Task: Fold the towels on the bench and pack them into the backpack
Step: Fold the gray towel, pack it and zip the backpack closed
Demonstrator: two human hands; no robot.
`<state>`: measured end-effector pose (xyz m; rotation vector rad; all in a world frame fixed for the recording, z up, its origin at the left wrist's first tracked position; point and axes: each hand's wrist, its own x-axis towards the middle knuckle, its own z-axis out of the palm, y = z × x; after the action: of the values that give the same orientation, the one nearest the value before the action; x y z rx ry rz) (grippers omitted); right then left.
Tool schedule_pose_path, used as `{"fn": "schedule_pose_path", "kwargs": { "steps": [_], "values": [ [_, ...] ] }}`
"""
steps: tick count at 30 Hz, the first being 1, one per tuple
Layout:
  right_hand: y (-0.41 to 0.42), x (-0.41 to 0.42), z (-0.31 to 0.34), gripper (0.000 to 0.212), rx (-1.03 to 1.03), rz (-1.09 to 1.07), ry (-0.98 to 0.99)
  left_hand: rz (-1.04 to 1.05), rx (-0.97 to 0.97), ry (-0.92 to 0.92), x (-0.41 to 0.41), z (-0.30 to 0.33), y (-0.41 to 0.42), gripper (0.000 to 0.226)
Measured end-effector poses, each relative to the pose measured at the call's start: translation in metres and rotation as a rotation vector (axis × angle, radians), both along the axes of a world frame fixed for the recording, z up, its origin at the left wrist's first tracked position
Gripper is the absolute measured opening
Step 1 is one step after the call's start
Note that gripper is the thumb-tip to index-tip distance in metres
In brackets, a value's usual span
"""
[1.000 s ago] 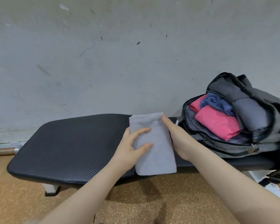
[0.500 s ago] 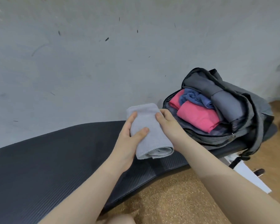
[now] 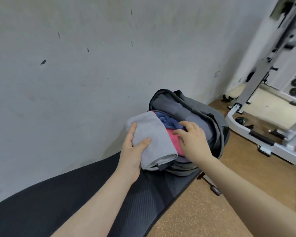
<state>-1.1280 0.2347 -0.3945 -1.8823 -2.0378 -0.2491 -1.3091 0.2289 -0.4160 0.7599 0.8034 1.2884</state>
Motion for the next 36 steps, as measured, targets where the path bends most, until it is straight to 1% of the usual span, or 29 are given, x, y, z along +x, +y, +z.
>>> {"fn": "schedule_pose_path", "kwargs": {
  "steps": [3,5,9,10,11,12,14,15,16,18,19,21,23,26,30,33,36],
  "values": [
    [0.016,0.020,0.009,0.025,0.006,-0.024,-0.189,0.000,0.018,-0.002,0.016,-0.003,0.018,0.062],
    [0.030,0.028,0.010,0.034,-0.036,-0.031,-0.228,0.015,0.011,-0.020,0.028,-0.009,0.030,0.062],
    [0.058,0.036,0.009,0.044,-0.145,-0.046,-0.289,0.024,-0.007,-0.129,0.054,-0.026,0.058,0.059],
    [0.064,0.039,0.008,0.044,-0.155,-0.056,-0.277,0.017,0.009,-0.099,0.060,-0.032,0.065,0.061],
    [0.068,0.042,0.008,0.046,-0.152,-0.067,-0.255,0.008,0.032,0.008,0.065,-0.039,0.070,0.064],
    [0.071,0.046,0.009,0.050,-0.151,-0.086,-0.221,0.016,0.071,0.245,0.071,-0.048,0.075,0.067],
    [0.072,0.052,0.005,0.061,-0.199,-0.130,-0.175,0.143,0.210,0.936,0.076,-0.068,0.078,0.074],
    [0.074,0.054,0.001,0.064,-0.215,-0.130,-0.187,0.254,0.316,1.202,0.078,-0.079,0.079,0.079],
    [0.075,0.056,-0.002,0.064,-0.223,-0.121,-0.200,0.349,0.412,1.363,0.079,-0.087,0.081,0.082],
    [0.077,0.057,-0.003,0.061,-0.240,-0.094,-0.186,0.463,0.630,1.512,0.079,-0.097,0.087,0.084],
    [0.078,0.059,-0.001,0.060,-0.252,-0.075,-0.165,0.481,0.764,1.565,0.078,-0.100,0.091,0.081],
    [0.080,0.063,0.005,0.058,-0.285,-0.033,-0.135,0.455,0.992,1.621,0.080,-0.104,0.097,0.070],
    [0.082,0.067,0.014,0.053,-0.312,0.016,-0.140,0.382,1.030,1.668,0.084,-0.104,0.099,0.067],
    [0.084,0.068,0.021,0.044,-0.283,0.063,-0.087,0.317,0.934,1.682,0.093,-0.099,0.103,0.071],
    [0.082,0.064,0.020,0.037,-0.119,0.050,0.040,0.330,0.784,1.655,0.114,-0.089,0.108,0.071],
    [0.081,0.065,0.022,0.036,-0.076,0.071,0.045,0.375,0.691,1.594,0.135,-0.084,0.104,0.070],
    [0.080,0.067,0.023,0.037,-0.059,0.056,0.050,0.368,0.601,1.538,0.151,-0.075,0.097,0.068]
  ]
}}
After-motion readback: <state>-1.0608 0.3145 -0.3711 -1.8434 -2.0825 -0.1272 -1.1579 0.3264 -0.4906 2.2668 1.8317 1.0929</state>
